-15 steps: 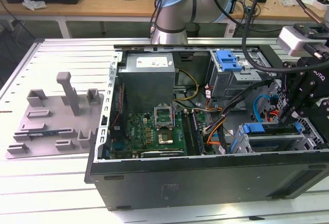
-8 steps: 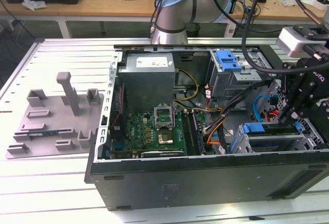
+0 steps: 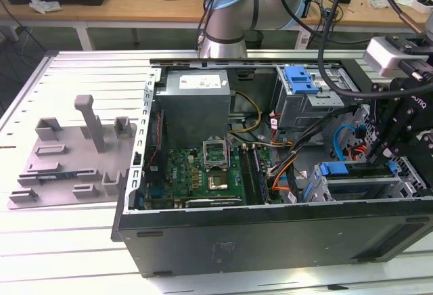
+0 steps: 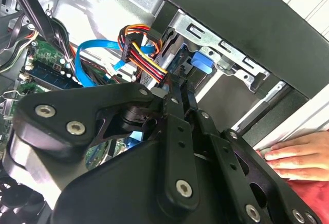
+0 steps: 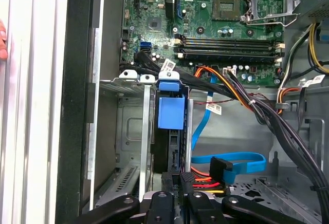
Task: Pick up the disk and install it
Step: 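Insert the first disk wire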
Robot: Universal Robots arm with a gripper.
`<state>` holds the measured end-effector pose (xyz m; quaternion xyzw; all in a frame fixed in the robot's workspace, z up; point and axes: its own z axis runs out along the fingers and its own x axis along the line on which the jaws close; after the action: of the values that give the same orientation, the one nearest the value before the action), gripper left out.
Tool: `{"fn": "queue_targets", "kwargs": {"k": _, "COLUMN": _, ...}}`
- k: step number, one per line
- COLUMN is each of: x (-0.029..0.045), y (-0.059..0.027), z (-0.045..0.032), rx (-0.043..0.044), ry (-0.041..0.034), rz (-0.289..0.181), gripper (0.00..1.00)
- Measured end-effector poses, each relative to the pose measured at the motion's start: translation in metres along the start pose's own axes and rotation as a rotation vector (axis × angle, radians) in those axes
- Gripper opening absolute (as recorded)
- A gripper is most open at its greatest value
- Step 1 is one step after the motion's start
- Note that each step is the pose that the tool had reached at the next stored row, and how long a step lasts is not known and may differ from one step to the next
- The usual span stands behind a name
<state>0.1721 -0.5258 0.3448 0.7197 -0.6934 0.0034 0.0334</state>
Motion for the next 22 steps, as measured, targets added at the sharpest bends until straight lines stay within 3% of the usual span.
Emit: {"fn": "queue_targets", "kwargs": {"k": 22, "x": 0.0000, "y": -0.0006, "z": 0.0010, "rx": 0.0001, "ry": -0.0001, "rz": 0.000, "gripper": 0.17}}
